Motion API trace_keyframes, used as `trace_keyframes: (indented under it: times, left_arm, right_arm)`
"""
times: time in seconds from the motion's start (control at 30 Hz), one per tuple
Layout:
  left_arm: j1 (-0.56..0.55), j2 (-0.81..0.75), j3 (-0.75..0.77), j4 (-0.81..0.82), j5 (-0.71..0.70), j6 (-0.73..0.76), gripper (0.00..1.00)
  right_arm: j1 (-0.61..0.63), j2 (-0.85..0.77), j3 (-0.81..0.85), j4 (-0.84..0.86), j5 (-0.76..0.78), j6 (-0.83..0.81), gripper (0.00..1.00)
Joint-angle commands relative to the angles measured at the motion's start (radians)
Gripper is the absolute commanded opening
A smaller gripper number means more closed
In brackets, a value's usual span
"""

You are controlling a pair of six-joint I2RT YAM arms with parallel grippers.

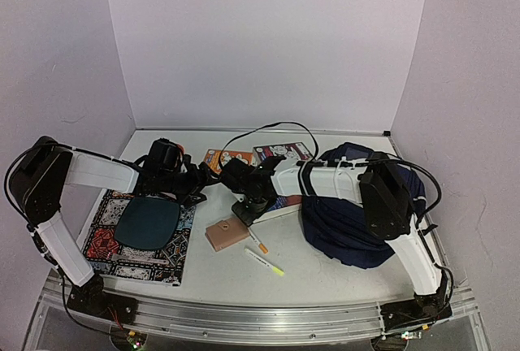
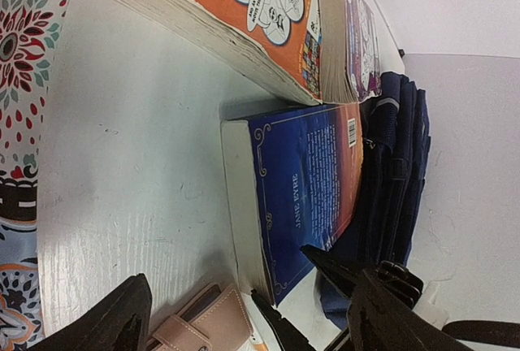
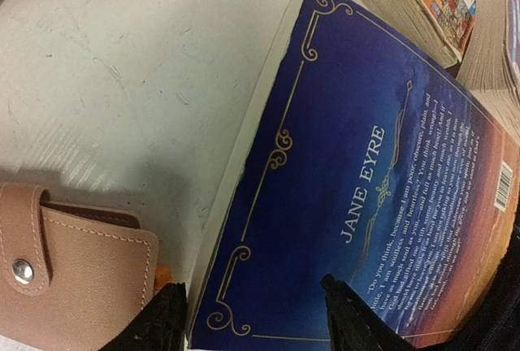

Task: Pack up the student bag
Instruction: Pick up the book from the center of the board.

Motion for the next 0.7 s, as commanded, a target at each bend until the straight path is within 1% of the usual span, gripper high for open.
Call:
trace_keyframes:
  times: [0.0, 0.17, 0.27, 0.47, 0.67]
  left_arm:
    - [0.002, -0.022, -0.005, 0.018, -0.002, 0.027, 0.86]
    - [0.002, -0.022, -0.004, 0.016, 0.001, 0.028, 0.87]
    - [0.002, -0.025, -0.005, 0.016, 0.000, 0.028, 0.87]
    - [0.002, -0.033, -0.013, 0.014, -0.004, 0.026, 0.86]
    - [0.002, -0.034, -0.013, 0.013, -0.004, 0.024, 0.86]
  right_arm:
    - [0.006, -0.013, 0.025, -0.112, 0.120, -0.001, 0.57]
    - [0.008, -0.030, 0.032, -0.137, 0.185, -0.010, 0.49]
    - [0.013, -0.025, 0.043, -0.157, 0.216, -0.018, 0.46]
    - [0.031, -0.030, 0.031, -0.175, 0.263, -0.021, 0.43]
    - [0.037, -0.009, 0.024, -0.178, 0.283, -0.035, 0.43]
